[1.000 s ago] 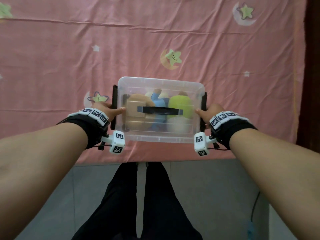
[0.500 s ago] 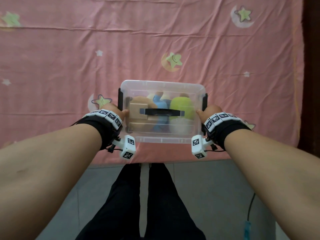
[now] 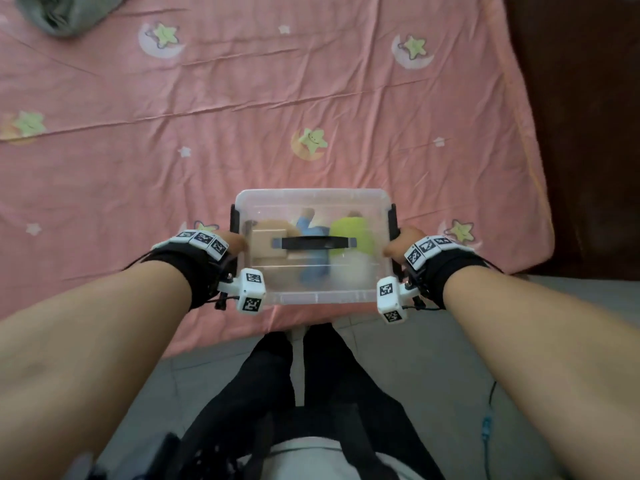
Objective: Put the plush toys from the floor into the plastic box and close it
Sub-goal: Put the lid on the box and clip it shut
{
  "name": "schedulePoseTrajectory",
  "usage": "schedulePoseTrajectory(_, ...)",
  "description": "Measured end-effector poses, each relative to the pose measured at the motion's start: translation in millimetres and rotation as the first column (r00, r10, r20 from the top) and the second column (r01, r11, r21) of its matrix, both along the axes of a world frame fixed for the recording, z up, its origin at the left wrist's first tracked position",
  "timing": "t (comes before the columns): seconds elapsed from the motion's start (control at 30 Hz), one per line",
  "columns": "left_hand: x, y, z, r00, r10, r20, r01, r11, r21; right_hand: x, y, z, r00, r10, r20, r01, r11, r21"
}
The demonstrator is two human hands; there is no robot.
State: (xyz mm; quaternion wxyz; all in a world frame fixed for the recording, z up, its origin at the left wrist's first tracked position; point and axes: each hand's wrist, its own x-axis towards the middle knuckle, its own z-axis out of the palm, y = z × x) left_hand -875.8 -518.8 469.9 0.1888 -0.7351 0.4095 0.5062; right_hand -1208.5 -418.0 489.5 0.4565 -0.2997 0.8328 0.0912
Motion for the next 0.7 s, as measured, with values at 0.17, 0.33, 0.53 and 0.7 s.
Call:
schedulePoseTrajectory(0.17, -25, -3, 46, 0.979, -0.203, -0.031, 0.204, 0.978, 0.033, -2, 37, 48, 0.998, -0.053, -0.022, 0.055, 0.996, 0.072)
schedulePoseTrajectory(0.33, -50, -3, 79, 0.940, -0.342, -0.002, 0.341, 0.938, -0.058, -3, 80, 76, 0.984, -0.180, 0.010, 0.179, 0.982, 0.067)
schedulePoseTrajectory(0.53, -94, -8, 107, 0.861, -0.509, -0.012, 0.499, 0.850, -0.170, -3, 117, 95, 0.941, -0.336, -0.035, 0.335, 0.942, -0.032)
schedulePoseTrajectory(0.7, -128, -2, 112, 0.809, -0.586, -0.049, 0.569, 0.802, -0.183, -12, 153, 105, 0.891, -0.452, -0.044, 0.450, 0.892, -0.050)
